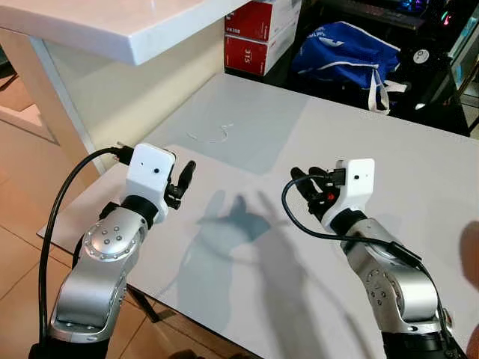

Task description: Setting the table

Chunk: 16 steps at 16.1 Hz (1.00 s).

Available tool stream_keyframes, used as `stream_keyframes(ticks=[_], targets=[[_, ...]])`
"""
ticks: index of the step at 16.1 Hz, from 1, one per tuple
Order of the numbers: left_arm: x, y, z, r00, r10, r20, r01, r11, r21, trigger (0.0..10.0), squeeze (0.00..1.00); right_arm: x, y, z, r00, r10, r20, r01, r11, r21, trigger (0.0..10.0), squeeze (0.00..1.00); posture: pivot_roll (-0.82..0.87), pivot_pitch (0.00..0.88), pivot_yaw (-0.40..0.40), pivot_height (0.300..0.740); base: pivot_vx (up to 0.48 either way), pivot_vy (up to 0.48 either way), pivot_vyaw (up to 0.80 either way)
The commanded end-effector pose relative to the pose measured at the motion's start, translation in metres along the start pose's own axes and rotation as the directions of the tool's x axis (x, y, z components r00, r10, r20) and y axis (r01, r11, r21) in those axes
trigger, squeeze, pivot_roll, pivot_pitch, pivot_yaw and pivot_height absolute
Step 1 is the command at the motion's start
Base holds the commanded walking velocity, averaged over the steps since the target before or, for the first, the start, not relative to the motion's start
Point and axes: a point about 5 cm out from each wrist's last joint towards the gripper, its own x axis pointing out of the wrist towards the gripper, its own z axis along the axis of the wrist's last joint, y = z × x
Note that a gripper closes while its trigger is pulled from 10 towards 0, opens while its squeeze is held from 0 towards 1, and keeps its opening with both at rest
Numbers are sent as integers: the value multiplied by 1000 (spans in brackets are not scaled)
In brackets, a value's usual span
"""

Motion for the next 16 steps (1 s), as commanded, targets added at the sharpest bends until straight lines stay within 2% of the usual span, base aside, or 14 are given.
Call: stream_keyframes(ticks=[1, 9, 12, 16], targets=[[-2, -3, 2, 1000, -16, 5, 16, 1000, 13, 10000, 0, -1, 1, 5, 1000, 4, 14, -4, 1000, 4, 10000, 0, 23, 21, -20, 740, 0, 0, 0], [-2, -4, 2, 1000, -25, -3, 25, 1000, 15, 10000, 0, -1, 2, 6, 1000, 18, 14, -19, 1000, 11, 10000, 0, 20, 36, -14, 740, 0, 0, 0], [0, -4, 1, 1000, -21, -11, 21, 1000, -9, 10000, 0, -1, 3, 7, 1000, 20, 19, -21, 1000, 21, 10000, 0, 27, 34, -20, 740, 0, 0, 0], [2, 0, 0, 1000, -9, -18, 10, 1000, 29, 10000, 0, 1, 4, 7, 1000, 21, 16, -21, 999, 26, 10000, 0, 20, 33, -18, 740, 0, 0, 0]])
